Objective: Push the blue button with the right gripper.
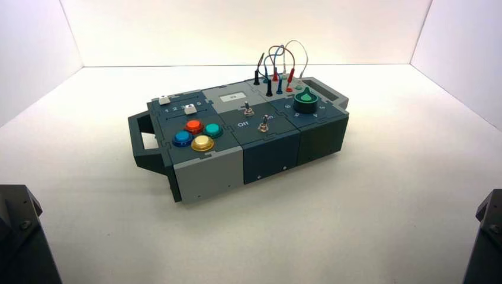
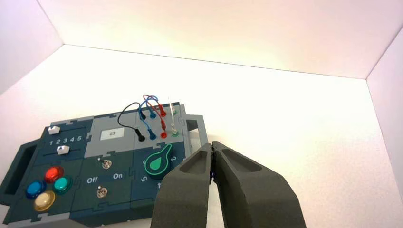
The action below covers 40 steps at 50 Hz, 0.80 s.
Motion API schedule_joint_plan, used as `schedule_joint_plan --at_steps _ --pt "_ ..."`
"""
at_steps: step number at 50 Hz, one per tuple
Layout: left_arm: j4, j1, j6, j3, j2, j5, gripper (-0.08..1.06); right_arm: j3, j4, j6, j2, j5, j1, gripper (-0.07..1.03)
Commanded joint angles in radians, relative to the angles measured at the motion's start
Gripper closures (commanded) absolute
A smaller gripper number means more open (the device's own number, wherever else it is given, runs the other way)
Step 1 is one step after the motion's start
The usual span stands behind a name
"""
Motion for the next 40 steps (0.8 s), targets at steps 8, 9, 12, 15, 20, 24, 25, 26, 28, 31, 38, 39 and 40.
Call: schedule_joint_plan --at_steps 8,9,12,15,20,24,25,26,28,31,38,39,40 --pt "0.002 0.009 0.002 -0.014 0.014 -0.011 1.01 -0.032 0.006 -0.002 0.011 -0.005 0.023 0.98" --pt "0.002 0.009 0.000 -0.014 0.014 -0.011 1.01 -0.034 0.006 0.000 0.011 -0.003 0.032 0.98" --pt "0.002 0.009 0.000 -0.014 0.014 -0.011 1.01 -0.035 0.011 0.000 0.012 0.000 0.057 0.98" --pt "0.000 0.009 0.000 -0.014 0.014 -0.011 1.01 -0.043 0.018 0.000 0.023 0.005 0.098 0.98" --pt "0.002 0.009 0.000 -0.017 0.014 -0.011 1.01 -0.054 0.020 0.000 0.078 0.011 0.199 0.98" --pt "0.002 0.009 0.002 -0.017 0.014 -0.012 1.01 -0.080 0.020 0.000 0.156 0.038 0.281 0.98" --pt "0.002 0.009 0.002 -0.017 0.015 -0.012 1.01 -0.091 0.020 -0.002 0.181 0.051 0.301 0.98" --pt "0.000 0.009 0.000 -0.017 0.015 -0.012 1.01 -0.103 0.020 0.000 0.207 0.064 0.319 0.98" --pt "0.002 0.009 0.000 -0.018 0.017 -0.012 1.01 -0.124 0.020 0.000 0.249 0.081 0.347 0.98" --pt "0.002 0.009 0.000 -0.018 0.020 -0.014 1.01 -0.175 0.023 0.000 0.330 0.112 0.391 0.98" --pt "0.002 0.009 0.000 -0.018 0.026 -0.014 1.01 -0.282 0.035 0.000 0.497 0.143 0.486 0.98" --pt "0.000 0.009 0.002 -0.018 0.028 -0.015 1.01 -0.301 0.038 0.000 0.523 0.146 0.500 0.98" --pt "0.002 0.009 0.000 -0.018 0.029 -0.015 1.01 -0.319 0.043 -0.002 0.549 0.150 0.517 0.98"
